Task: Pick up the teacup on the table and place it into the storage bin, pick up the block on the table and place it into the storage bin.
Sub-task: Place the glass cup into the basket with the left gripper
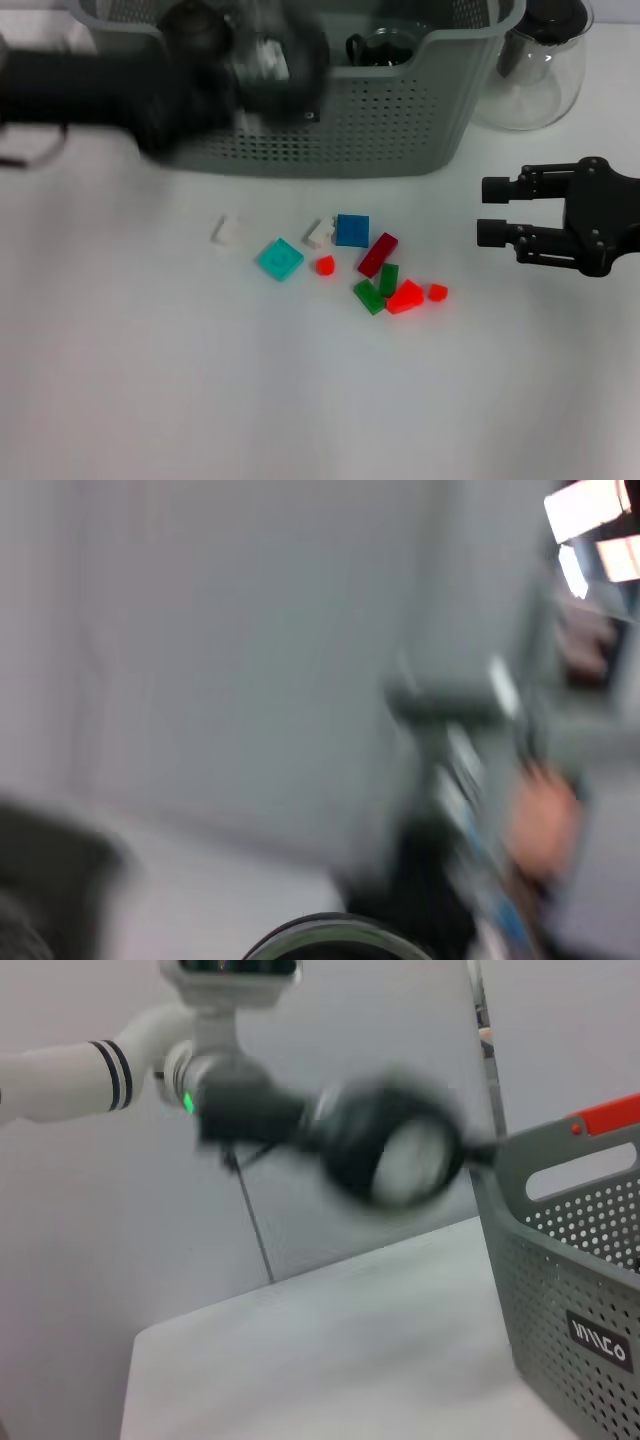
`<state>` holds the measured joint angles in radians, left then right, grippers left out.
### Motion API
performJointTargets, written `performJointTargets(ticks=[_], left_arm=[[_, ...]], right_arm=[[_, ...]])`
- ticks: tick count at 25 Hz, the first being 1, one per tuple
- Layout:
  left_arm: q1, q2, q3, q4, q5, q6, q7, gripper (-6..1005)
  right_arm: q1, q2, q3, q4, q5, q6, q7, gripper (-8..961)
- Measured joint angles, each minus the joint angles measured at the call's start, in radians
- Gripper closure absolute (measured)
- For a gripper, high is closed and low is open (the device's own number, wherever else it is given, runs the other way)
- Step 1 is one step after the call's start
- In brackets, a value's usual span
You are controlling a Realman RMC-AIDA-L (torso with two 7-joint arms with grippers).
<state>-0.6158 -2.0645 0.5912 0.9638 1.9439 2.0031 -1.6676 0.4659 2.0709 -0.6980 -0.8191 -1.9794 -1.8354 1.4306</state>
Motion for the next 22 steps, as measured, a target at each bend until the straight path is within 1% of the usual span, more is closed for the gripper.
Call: performJointTargets(ticks=[2, 4, 5, 6, 8, 10, 11, 12, 13, 14, 15, 16, 17, 18, 19, 22], left_arm=[[-0.005, 0.000, -0.054, 0.028, -0.074, -0.027, -0.037, 961], [-0.026, 0.001, -0.053, 0.087, -0.107, -0.071, -0.121, 961], [-0.054, 0.008, -0.022, 0.136, -0.104, -0.132, -0.205, 961], [-0.072, 0.016, 0.012, 0.154, -0.090, -0.174, -0.250, 961], [-0.112, 0.034, 0.091, 0.181, -0.049, -0.268, -0.342, 961], [-0.166, 0.048, 0.187, 0.181, 0.028, -0.398, -0.436, 961], [-0.197, 0.050, 0.233, 0.167, 0.076, -0.477, -0.478, 961], [-0.220, 0.048, 0.267, 0.149, 0.119, -0.547, -0.504, 960], [-0.220, 0.048, 0.267, 0.149, 0.119, -0.547, -0.504, 960], [-0.251, 0.042, 0.316, 0.123, 0.172, -0.631, -0.530, 960], [-0.279, 0.031, 0.364, 0.090, 0.242, -0.726, -0.551, 960], [-0.299, 0.023, 0.393, 0.064, 0.286, -0.789, -0.560, 960], [-0.329, 0.007, 0.434, 0.020, 0.351, -0.881, -0.570, 960], [-0.350, -0.006, 0.457, -0.025, 0.400, -0.967, -0.575, 960], [-0.357, -0.011, 0.461, -0.042, 0.412, -0.994, -0.576, 960], [-0.392, -0.038, 0.468, -0.131, 0.498, -1.131, -0.585, 960]], right_arm=[[0.000, 0.000, 0.000, 0.000, -0.001, 0.000, 0.000, 418], [-0.003, 0.000, 0.001, 0.000, 0.000, -0.001, -0.001, 418], [-0.004, 0.000, 0.001, 0.000, 0.001, -0.001, -0.001, 418], [-0.005, 0.001, 0.001, 0.000, 0.001, -0.001, -0.001, 418], [-0.005, 0.003, 0.002, 0.000, 0.001, -0.001, -0.002, 418], [-0.005, 0.006, 0.002, 0.000, 0.000, -0.001, -0.003, 418], [-0.005, 0.007, 0.002, 0.000, -0.001, -0.001, -0.004, 418], [-0.005, 0.008, 0.002, 0.000, -0.002, -0.001, -0.004, 418], [-0.005, 0.008, 0.002, 0.000, -0.003, 0.000, -0.004, 418], [-0.006, 0.009, 0.002, 0.000, -0.003, 0.001, -0.004, 418], [-0.007, 0.010, 0.002, 0.000, -0.003, 0.003, -0.004, 418], [-0.008, 0.010, 0.002, 0.001, -0.004, 0.004, -0.004, 418], [-0.010, 0.011, 0.002, 0.001, -0.004, 0.005, -0.004, 418], [-0.010, 0.011, 0.002, 0.001, -0.004, 0.006, -0.004, 418], [-0.010, 0.011, 0.001, 0.001, -0.004, 0.008, -0.004, 418], [-0.009, 0.012, 0.002, 0.001, -0.004, 0.010, -0.004, 418]])
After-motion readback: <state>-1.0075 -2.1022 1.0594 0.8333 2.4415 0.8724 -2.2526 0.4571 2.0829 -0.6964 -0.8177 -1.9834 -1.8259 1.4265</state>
